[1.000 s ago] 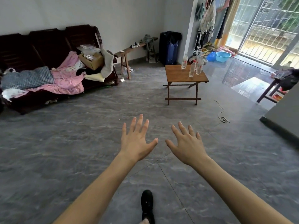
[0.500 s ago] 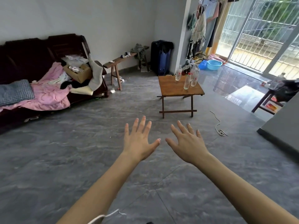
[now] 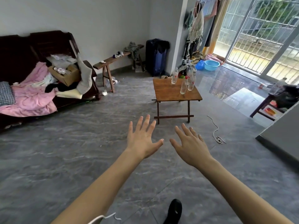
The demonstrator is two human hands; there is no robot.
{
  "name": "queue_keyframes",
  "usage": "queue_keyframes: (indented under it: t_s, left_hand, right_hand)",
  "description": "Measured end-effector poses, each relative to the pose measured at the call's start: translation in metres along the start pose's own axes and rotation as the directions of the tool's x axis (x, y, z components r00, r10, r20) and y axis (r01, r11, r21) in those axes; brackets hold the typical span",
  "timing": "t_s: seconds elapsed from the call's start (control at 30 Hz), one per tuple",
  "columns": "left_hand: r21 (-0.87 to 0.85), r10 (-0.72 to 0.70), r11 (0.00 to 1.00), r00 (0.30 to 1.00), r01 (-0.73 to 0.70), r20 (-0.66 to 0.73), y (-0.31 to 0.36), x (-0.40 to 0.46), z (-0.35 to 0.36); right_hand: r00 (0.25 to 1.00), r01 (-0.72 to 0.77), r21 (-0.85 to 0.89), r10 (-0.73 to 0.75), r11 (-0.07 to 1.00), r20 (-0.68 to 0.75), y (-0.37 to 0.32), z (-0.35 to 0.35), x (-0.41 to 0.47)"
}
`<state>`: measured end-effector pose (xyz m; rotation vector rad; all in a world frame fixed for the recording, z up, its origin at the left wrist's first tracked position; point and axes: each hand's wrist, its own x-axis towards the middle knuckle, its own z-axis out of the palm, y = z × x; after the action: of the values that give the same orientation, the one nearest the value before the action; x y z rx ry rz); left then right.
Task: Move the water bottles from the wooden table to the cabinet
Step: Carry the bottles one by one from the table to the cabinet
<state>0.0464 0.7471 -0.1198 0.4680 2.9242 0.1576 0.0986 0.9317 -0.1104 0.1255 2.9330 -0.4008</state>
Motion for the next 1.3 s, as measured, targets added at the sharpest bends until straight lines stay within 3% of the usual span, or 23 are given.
queue_keyframes:
  t_s: [0.53, 1.03, 1.3]
  left_hand:
    - [0.000, -0.023, 1.000, 0.999, 0.023, -0.040, 0.093, 0.246, -0.044]
    - [0.062, -0.025, 0.998, 1.000, 0.025, -0.004, 0.085, 0.471, -0.052]
    - [0.031, 0.078, 0.996, 0.997, -0.079, 0.019, 0.089, 0.617, -0.078]
  right_hand:
    - [0.998, -0.006, 0.010, 0.006, 1.000, -0.065, 0.142, -0.098, 0.225]
    - [0.999, 0.026, 0.034, -0.024, 0.999, -0.048, 0.174, -0.129, 0.440]
    - [0.999, -0.032, 0.008, 0.033, 0.999, -0.042, 0.193, -0.163, 0.570]
